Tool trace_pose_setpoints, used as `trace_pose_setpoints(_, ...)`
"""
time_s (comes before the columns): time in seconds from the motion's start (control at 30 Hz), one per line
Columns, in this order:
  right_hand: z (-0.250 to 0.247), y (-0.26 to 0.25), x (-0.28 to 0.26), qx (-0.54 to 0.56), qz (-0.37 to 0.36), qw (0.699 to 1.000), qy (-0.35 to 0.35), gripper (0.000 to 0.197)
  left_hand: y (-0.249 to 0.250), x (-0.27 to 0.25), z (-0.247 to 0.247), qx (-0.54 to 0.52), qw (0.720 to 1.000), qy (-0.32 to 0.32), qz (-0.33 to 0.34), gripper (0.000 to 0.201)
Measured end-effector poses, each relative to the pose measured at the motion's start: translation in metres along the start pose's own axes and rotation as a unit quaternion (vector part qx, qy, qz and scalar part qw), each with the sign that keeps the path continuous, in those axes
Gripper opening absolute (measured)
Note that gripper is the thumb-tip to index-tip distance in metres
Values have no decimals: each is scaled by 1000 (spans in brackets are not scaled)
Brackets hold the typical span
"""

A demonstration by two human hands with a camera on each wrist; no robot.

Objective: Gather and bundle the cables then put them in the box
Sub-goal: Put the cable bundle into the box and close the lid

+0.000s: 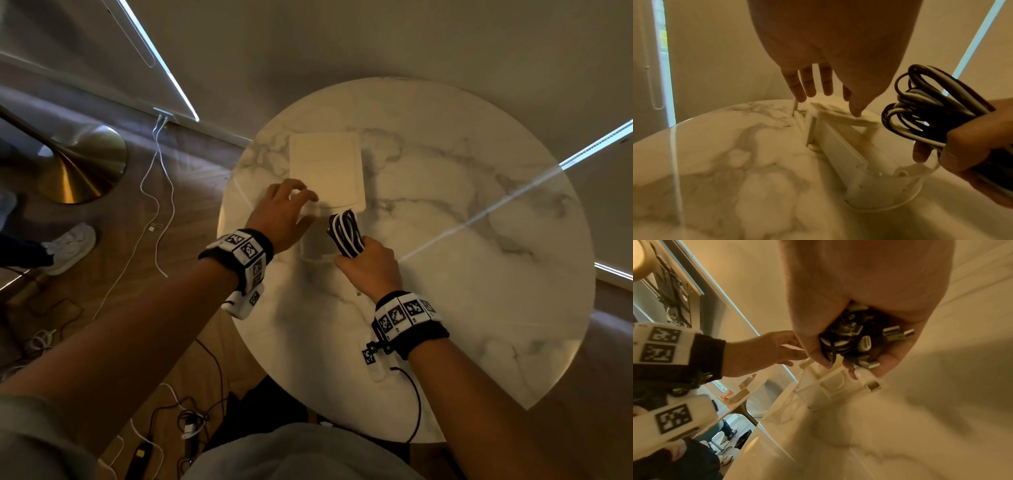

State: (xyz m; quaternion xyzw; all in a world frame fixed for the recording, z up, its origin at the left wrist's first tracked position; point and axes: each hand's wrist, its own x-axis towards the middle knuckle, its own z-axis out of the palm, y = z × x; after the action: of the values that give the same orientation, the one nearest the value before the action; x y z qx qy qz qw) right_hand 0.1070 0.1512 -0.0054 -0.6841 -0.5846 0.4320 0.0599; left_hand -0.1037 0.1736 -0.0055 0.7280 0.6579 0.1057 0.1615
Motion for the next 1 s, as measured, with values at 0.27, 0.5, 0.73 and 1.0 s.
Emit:
trace_pose_setpoints(0.27, 12, 3, -9, 13, 50, 998, 25, 34, 9, 26, 6, 68, 993, -54, 82, 40)
trace_pose_setpoints(0.5, 20, 9, -33, 48, 78, 995, 31, 44, 5, 38, 7, 70, 992, -51, 88, 38)
trace_pose_setpoints(0.73, 27, 20, -55, 56, 103, 992, 43, 45, 1, 43, 4, 71, 990, -58, 106, 37)
trace_pose_setpoints(1.0, 19, 4, -70, 54, 89, 991, 82, 35, -18, 28, 2, 8, 993, -24, 118, 41)
